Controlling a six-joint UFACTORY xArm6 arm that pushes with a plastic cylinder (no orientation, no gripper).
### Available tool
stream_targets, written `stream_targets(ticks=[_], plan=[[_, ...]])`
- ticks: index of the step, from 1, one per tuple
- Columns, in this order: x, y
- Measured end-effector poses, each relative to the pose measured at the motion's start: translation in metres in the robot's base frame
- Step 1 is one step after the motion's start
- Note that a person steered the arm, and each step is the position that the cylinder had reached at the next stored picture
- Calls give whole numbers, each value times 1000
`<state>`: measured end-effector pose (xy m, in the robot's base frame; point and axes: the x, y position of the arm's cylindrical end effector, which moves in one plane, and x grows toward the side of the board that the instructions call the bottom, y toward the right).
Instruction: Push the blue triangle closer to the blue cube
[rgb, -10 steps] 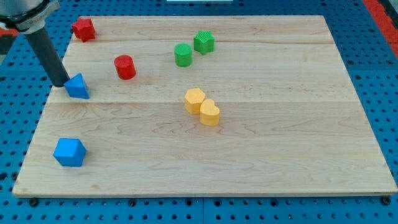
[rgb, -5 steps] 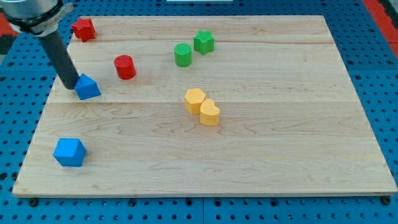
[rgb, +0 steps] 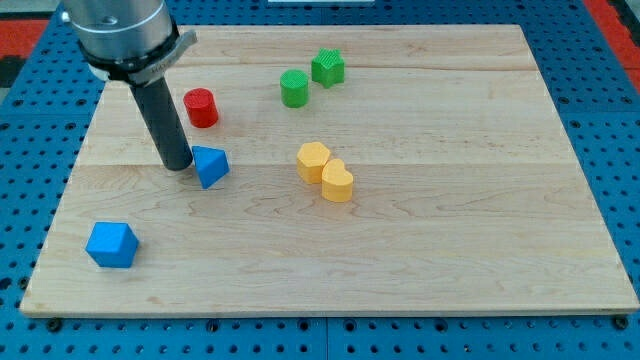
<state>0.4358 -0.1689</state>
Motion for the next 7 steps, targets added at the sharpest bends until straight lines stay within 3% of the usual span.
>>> stream_targets(ticks=[1,4,5,7], plan=[[-14,3],[11,114],[42,121],[32,91]])
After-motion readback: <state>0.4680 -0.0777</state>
